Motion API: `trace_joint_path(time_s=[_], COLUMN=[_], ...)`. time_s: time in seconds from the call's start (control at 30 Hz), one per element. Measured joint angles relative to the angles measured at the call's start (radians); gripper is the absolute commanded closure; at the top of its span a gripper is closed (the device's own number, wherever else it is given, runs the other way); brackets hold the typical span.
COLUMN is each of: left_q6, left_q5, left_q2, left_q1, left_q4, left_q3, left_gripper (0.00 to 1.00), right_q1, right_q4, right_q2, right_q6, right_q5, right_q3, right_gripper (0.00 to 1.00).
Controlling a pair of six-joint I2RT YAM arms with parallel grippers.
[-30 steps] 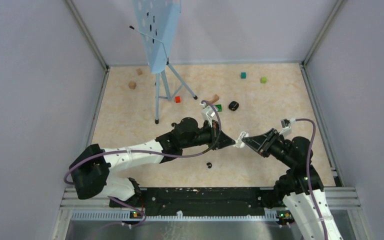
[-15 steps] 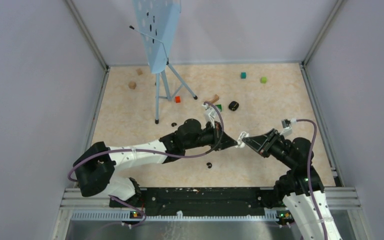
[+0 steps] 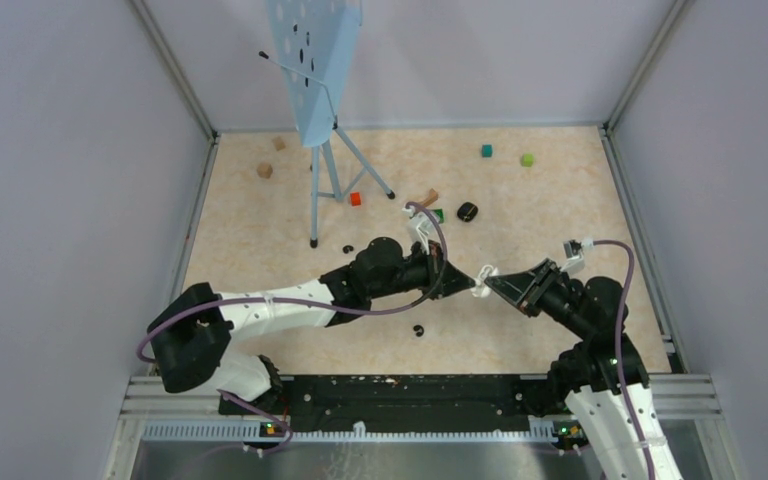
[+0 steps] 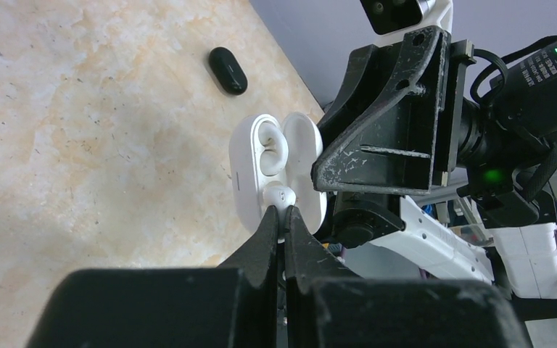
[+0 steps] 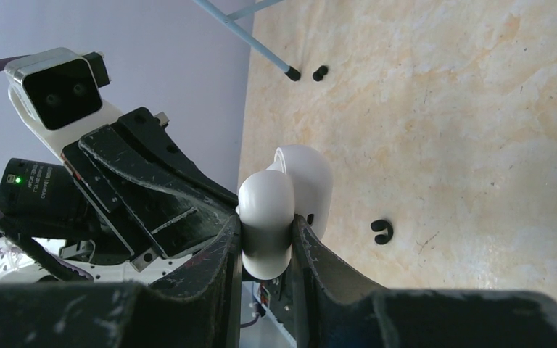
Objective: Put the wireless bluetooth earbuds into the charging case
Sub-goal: Insert the right earbud into the right side groove of the charging case.
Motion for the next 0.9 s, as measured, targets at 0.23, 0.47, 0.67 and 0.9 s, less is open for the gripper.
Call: trace_joint_path(time_s=[0.23, 0.47, 0.67, 0.9], left_q6=[-0.005, -0.007, 0.027, 0.084], left_q5=[0.001, -0.005, -0.056, -0.133], left_q2=[0.022, 0.042, 0.054, 0.067], left_q1=[-0.005, -0.024, -0.051, -0.084], left_q4=[0.000, -0.001, -0.079, -0.190], left_q3=[0.009, 0.018, 0.076, 0.146], left_gripper=[1.00, 1.00, 0.96, 1.00], right_q1=[0.000, 0.000, 0.000, 0.000], right_q4=[-0.011, -0.018, -0.017, -0.015], right_q2=[-0.016, -0.017, -0.017, -0.026], right_q6=[0.002, 0.008, 0.016, 0.019], right_q5=[0.002, 0.002, 0.009, 0.026], right_q3=[-0.011, -0.013, -0.021, -0.031], right_gripper=[1.00, 1.00, 1.00, 1.00])
